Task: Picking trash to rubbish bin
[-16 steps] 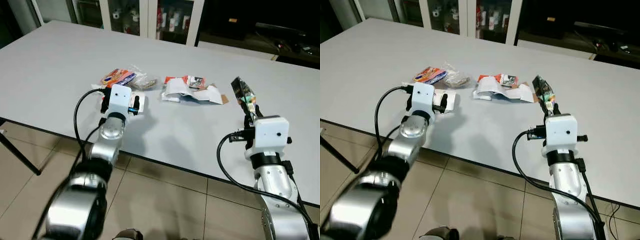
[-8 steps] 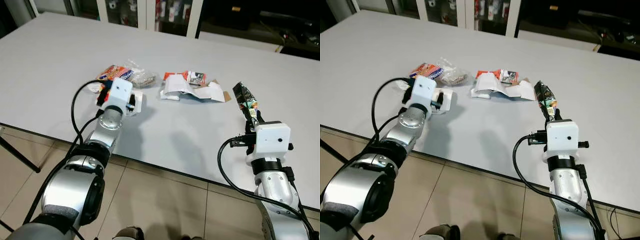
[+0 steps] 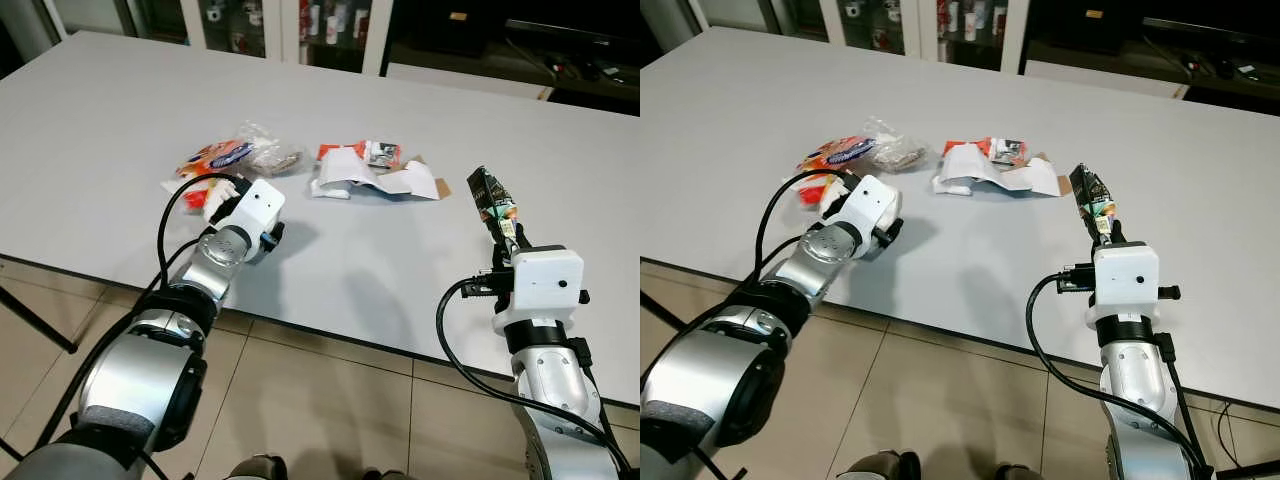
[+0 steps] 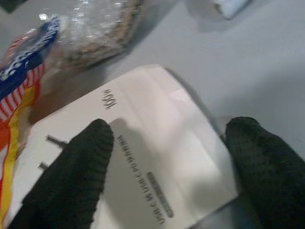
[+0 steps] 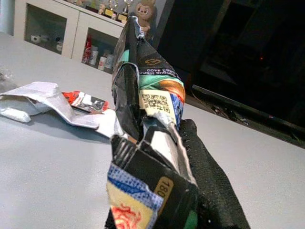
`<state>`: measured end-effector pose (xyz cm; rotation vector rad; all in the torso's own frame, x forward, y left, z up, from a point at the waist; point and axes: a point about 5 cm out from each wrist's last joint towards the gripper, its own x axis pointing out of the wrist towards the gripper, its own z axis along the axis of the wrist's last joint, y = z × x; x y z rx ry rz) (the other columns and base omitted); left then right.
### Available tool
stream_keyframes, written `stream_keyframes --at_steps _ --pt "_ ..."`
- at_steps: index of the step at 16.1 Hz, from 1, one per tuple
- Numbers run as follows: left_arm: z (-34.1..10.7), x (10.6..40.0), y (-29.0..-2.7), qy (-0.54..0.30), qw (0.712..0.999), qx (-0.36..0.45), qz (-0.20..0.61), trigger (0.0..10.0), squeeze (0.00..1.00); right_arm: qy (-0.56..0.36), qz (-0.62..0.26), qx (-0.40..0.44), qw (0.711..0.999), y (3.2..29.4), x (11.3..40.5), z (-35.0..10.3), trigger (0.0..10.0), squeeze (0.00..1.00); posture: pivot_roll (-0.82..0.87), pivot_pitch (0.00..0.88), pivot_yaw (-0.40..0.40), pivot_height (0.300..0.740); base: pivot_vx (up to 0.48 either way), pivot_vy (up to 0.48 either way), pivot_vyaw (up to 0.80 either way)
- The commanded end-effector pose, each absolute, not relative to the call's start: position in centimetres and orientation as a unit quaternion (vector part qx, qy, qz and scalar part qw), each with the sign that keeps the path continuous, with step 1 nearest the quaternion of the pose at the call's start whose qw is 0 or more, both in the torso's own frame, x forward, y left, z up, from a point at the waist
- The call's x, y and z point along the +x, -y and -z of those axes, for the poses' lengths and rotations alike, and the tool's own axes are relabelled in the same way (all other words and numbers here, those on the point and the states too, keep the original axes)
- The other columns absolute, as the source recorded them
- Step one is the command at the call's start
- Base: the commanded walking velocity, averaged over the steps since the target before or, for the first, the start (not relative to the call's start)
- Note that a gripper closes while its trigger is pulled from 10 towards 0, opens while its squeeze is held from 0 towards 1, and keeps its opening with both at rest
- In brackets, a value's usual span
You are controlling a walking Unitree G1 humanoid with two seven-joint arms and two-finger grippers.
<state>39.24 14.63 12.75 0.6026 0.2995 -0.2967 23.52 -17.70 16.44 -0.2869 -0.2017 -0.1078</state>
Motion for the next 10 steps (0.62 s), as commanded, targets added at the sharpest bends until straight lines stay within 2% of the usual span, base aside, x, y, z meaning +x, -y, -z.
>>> stream_keyframes --at_steps 1,4,10 --pt "-7.8 36.7 -15.6 -0.265 0.894 0.309 0.188 0.0 0.0 0.102 0.055 -0.145 0.983 17.8 23.3 -16.7 10.0 0.0 0.09 0.153 -0.018 0.74 0.0 0.0 0.0" --pt "-6.6 35.9 -15.6 -0.294 0.878 0.307 0.222 0.0 0.0 0.1 0.054 -0.146 0.983 17.7 23.4 -16.6 10.0 0.0 0.09 0.153 -0.018 0.74 0.0 0.0 0.0" --pt "-6.3 35.6 -15.5 -0.299 0.878 0.293 0.232 0.0 0.0 0.099 0.052 -0.146 0.983 17.7 23.5 -16.5 10.0 0.0 0.1 0.15 -0.018 0.74 0.0 0.0 0.0"
